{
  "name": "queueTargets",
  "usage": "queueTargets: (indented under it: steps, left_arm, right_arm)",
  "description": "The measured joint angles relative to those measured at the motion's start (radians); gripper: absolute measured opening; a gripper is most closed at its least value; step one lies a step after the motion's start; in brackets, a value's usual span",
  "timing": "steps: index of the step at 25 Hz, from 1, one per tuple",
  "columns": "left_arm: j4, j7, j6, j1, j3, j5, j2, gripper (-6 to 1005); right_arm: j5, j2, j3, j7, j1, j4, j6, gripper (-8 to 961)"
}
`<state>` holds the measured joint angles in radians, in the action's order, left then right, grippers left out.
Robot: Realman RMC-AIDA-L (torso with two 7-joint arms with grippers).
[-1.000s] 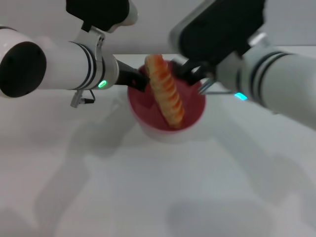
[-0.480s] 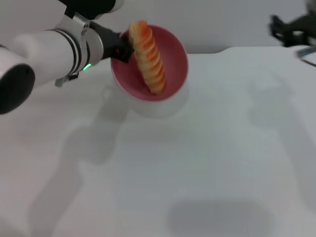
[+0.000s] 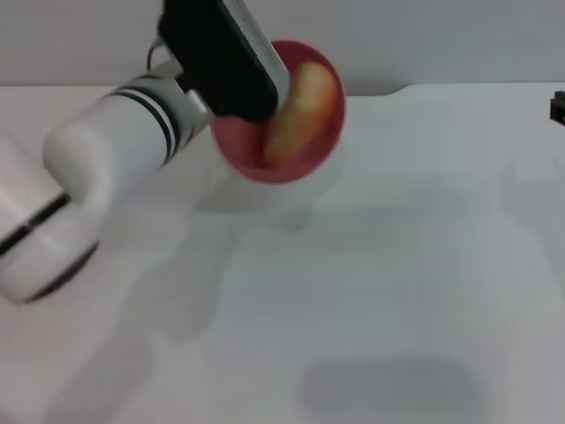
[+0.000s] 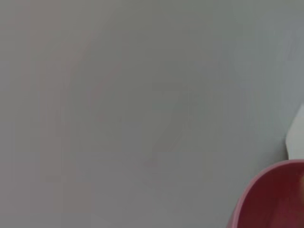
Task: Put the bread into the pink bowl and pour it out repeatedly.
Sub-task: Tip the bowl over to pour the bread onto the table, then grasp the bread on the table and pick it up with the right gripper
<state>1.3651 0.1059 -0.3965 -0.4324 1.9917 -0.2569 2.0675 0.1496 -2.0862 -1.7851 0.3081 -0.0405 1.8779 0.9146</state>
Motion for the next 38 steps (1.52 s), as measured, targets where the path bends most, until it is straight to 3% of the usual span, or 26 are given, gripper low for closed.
queueTargets:
  steps: [7,13,17,20,23,24,32,37,38]
  left_arm:
    - [0.006,-0.012,0.111,0.074,0.14,-0.254,0.005,41]
    - [0.017,-0.035,0.113,0.079,0.154,-0.276,0.006,41]
    - [0.027,-0.133,0.076,0.066,0.136,-0.269,0.006,40]
    - [0.054,-0.333,-0.08,0.02,0.11,-0.245,0.003,40]
    - [0.079,-0.405,-0.284,-0.044,0.058,-0.079,0.001,40]
    - [0.079,-0.405,-0.284,-0.044,0.058,-0.079,0.001,40]
    - [0.103,-0.328,-0.498,-0.087,-0.088,0.311,-0.004,41]
    - [0.102,-0.276,-0.587,-0.113,-0.132,0.405,-0.004,41]
    - [0.099,-0.254,-0.603,-0.119,-0.156,0.428,-0.004,41]
  right_arm:
    - [-0.001,0.004,-0.005,-0.006,-0.01,-0.016,0.005,664]
    - [-0.003,0.004,-0.012,-0.019,-0.015,-0.02,0.008,664]
    - [-0.003,0.004,-0.029,-0.028,-0.019,-0.016,0.026,664]
    - [-0.003,0.005,-0.05,-0.042,-0.028,-0.006,0.056,664]
    - [-0.002,0.005,-0.078,-0.05,-0.039,0.009,0.087,664]
    - [-0.001,0.005,-0.088,-0.051,-0.043,0.012,0.095,664]
    - [0.005,0.008,-0.154,-0.076,-0.083,0.008,0.162,665]
    - [-0.008,0.01,-0.203,-0.101,-0.104,0.015,0.214,665]
    - [-0.08,0.012,-0.241,-0.156,-0.122,0.025,0.267,665]
